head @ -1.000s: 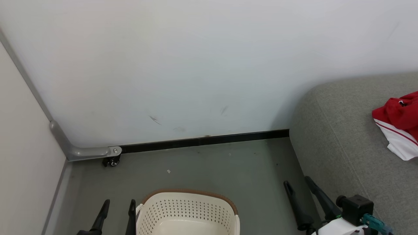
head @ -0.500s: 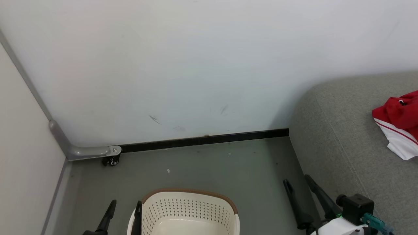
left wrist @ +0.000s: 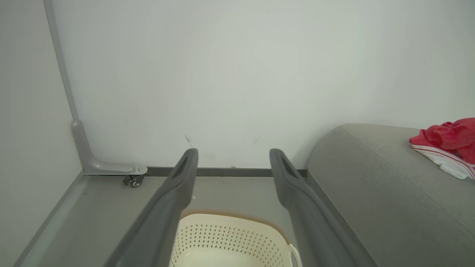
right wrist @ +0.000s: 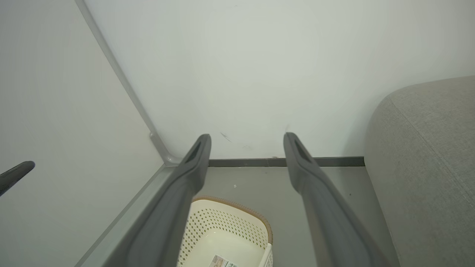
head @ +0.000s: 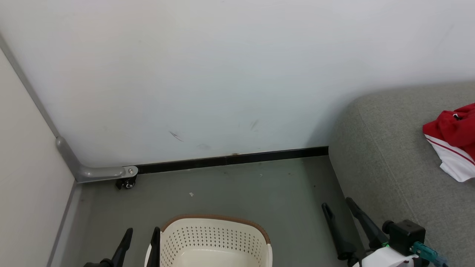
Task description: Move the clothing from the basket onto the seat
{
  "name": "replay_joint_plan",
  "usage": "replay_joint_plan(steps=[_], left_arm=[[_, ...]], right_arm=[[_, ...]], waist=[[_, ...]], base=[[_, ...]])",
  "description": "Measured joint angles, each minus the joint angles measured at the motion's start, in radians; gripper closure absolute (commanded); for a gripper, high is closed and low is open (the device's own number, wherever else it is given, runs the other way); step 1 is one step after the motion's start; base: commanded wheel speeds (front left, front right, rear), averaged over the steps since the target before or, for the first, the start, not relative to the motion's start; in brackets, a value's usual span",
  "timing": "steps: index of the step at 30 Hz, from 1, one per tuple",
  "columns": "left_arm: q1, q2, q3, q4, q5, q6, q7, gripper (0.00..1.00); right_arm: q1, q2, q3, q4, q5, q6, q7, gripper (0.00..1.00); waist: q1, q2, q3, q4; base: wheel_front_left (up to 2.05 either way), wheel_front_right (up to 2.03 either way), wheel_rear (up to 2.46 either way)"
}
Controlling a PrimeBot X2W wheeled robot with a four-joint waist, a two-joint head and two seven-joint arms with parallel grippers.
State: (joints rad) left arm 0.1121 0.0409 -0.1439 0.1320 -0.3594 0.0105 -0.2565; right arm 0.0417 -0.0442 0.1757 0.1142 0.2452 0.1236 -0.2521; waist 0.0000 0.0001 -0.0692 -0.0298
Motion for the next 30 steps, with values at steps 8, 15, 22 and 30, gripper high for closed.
replay_joint_plan(steps=[8, 15, 22, 30], left_arm=[[0.000, 0.000, -0.001, 0.013, -0.055, -0.041, 0.000, 0.00], [0.000, 0.000, 0.007, 0.022, -0.063, -0.058, 0.000, 0.00], [0.000, 0.000, 0.013, 0.025, -0.063, -0.067, 0.000, 0.00], [0.002, -0.005, 0.015, 0.044, -0.063, -0.076, 0.000, 1.00]], right_arm=[[0.000, 0.000, 0.001, 0.000, 0.000, 0.000, 0.000, 0.00], [0.000, 0.000, 0.002, 0.000, 0.000, 0.000, 0.000, 0.00], [0.000, 0.000, 0.002, 0.000, 0.000, 0.000, 0.000, 0.00], [0.002, 0.003, 0.003, 0.016, 0.001, -0.001, 0.001, 1.00]], waist=[[0.0000, 0.0000, -0.003, 0.001], [0.0000, 0.0000, -0.004, 0.001], [0.0000, 0.0000, -0.004, -0.001], [0.0000, 0.0000, -0.004, -0.002]], base=[[0.00, 0.00, 0.00], [0.00, 0.00, 0.00], [0.00, 0.00, 0.00], [0.00, 0.00, 0.00]])
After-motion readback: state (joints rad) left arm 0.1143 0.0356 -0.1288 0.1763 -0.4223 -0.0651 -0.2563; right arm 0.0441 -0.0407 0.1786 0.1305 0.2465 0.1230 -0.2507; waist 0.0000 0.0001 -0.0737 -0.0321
